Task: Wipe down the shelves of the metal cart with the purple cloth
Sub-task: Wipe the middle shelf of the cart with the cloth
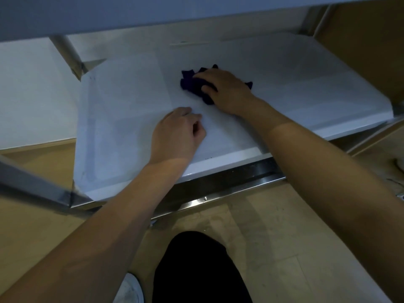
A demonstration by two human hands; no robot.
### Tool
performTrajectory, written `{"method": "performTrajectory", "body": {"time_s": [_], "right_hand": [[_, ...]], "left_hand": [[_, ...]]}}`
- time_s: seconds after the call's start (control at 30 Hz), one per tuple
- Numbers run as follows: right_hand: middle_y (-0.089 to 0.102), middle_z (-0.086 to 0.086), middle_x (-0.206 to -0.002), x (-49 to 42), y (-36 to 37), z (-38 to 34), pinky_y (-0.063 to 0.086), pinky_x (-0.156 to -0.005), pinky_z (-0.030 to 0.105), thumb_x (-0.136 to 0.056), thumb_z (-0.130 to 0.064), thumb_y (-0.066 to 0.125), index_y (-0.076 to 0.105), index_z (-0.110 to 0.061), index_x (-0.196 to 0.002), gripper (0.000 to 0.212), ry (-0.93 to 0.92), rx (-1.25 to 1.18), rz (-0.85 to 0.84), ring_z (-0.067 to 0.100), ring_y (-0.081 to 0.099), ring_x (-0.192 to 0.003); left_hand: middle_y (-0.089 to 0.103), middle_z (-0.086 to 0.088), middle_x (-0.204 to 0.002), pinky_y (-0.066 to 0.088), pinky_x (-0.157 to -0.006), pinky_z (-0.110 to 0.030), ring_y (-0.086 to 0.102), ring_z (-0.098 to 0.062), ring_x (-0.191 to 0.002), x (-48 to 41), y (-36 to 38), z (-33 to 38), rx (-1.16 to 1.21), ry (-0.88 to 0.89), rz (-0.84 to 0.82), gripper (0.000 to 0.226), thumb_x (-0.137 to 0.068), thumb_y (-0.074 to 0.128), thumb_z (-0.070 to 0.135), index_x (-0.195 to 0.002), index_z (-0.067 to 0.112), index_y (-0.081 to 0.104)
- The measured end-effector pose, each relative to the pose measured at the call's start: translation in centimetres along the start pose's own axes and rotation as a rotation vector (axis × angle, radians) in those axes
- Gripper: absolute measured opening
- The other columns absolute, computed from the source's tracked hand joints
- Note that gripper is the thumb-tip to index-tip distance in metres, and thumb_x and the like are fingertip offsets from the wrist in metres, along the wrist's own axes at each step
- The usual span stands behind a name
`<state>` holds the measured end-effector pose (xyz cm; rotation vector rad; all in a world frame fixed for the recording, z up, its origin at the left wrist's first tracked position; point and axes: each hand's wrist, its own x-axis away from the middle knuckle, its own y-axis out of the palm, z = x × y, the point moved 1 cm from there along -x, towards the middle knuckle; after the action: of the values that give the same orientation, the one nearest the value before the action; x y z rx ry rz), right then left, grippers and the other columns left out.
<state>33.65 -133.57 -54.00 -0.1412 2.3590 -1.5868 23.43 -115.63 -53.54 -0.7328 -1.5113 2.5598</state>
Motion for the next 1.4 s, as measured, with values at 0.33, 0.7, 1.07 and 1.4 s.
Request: {"method": "performTrajectory", "body": {"time_s": [0.33, 0.7, 1.07, 1.4], "right_hand": [[0.039, 0.004, -0.151, 4.9, -0.6, -0.2, 0.035, -0.109, 0.044, -0.101, -0.031, 0.035, 0.041, -0.026, -0.144, 0.044, 0.239, 0.057, 0.109, 0.029, 0.036, -0.136], [0.042, 0.001, -0.15, 8.8, -1.5, -1.8, 0.032, -0.111, 0.045, -0.102, -0.035, 0.036, 0.041, -0.031, -0.145, 0.043, 0.268, 0.098, 0.15, 0.029, 0.034, -0.138], [0.042, 0.002, -0.148, 7.9, -0.6, -6.4, 0.036, -0.105, 0.046, -0.102, -0.027, 0.036, 0.044, -0.026, -0.142, 0.041, 0.26, 0.049, 0.125, 0.031, 0.036, -0.133], [0.039, -0.002, -0.151, 8.3, 1.4, -13.0, 0.031, -0.11, 0.043, -0.102, -0.029, 0.037, 0.043, -0.031, -0.142, 0.04, 0.074, 0.024, -0.027, 0.026, 0.031, -0.138]], "left_hand": [[0.059, -0.01, -0.127, 0.044, -0.092, -0.035, 0.056, -0.027, -0.112, -0.2, -0.3, 0.5, -0.09, 0.004, -0.037, 0.034, -0.095, 0.048, 0.025, -0.119, 0.007, 0.065], [0.057, -0.005, -0.132, 0.039, -0.098, -0.025, 0.056, -0.021, -0.115, 0.5, -1.1, 0.5, -0.024, -0.08, -0.056, 0.034, -0.096, 0.049, 0.028, -0.124, 0.011, 0.062], [0.063, -0.005, -0.124, 0.046, -0.092, -0.033, 0.061, -0.025, -0.107, 7.8, -6.7, -5.6, -0.094, -0.144, 0.007, 0.028, -0.092, 0.058, 0.024, -0.113, 0.009, 0.069], [0.065, -0.002, -0.123, 0.046, -0.099, -0.028, 0.062, -0.017, -0.108, 7.9, -6.8, -5.5, 0.036, -0.253, 0.045, 0.029, -0.091, 0.057, 0.027, -0.11, 0.011, 0.071]]}}
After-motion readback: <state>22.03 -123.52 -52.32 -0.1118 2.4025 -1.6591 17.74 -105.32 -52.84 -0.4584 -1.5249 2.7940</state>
